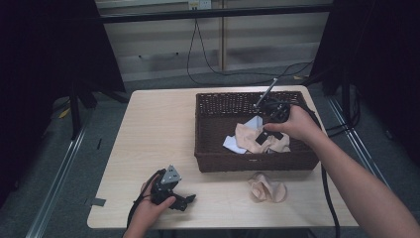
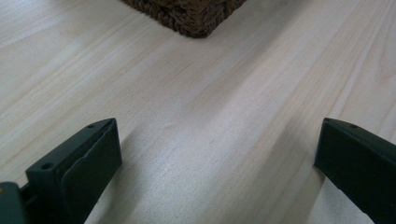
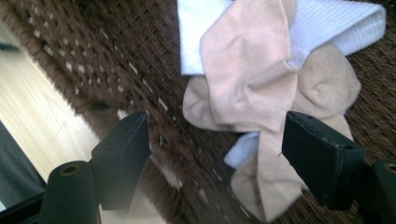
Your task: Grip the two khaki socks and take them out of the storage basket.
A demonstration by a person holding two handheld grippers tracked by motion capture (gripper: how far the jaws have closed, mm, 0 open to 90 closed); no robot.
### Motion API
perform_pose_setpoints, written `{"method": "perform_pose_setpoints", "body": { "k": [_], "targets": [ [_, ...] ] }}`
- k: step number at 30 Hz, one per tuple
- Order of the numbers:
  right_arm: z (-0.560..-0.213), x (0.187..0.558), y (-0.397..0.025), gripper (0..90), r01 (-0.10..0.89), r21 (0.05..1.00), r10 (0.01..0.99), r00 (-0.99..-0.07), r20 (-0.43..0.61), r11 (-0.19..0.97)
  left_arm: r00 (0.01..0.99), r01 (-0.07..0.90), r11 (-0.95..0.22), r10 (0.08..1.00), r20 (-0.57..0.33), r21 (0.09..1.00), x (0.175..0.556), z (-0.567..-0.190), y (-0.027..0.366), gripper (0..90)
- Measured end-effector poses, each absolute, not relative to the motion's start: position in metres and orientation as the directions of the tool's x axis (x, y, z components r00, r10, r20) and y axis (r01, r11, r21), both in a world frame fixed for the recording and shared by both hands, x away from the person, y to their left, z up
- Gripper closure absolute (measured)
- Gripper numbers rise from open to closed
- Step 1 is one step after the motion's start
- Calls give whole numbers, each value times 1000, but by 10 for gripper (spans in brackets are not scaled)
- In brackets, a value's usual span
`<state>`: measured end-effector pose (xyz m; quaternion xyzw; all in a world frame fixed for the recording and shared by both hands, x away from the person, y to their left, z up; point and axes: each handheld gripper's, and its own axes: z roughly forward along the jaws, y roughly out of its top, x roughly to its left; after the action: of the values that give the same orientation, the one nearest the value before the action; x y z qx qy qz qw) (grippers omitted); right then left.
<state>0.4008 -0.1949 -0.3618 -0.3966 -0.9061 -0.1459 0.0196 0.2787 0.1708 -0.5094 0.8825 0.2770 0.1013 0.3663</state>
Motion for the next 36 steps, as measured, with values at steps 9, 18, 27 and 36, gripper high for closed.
{"method": "perform_pose_setpoints", "body": {
  "k": [9, 18, 27, 36],
  "targets": [
    [-388, 414, -196, 273, 745, 234, 738, -661, 137, 624, 826, 414, -578, 563, -23, 703, 279, -509, 171, 0],
    [-406, 427, -198, 414, 775, 273, 780, -615, 119, 570, 826, 413, -577, 563, -23, 705, 279, -510, 171, 0],
    [-413, 434, -195, 523, 795, 305, 814, -573, 94, 524, 826, 414, -578, 563, -23, 703, 279, -510, 171, 0],
    [-422, 437, -196, 733, 812, 320, 835, -541, 99, 488, 826, 414, -578, 563, -24, 703, 279, -510, 171, 0]
  ]
}}
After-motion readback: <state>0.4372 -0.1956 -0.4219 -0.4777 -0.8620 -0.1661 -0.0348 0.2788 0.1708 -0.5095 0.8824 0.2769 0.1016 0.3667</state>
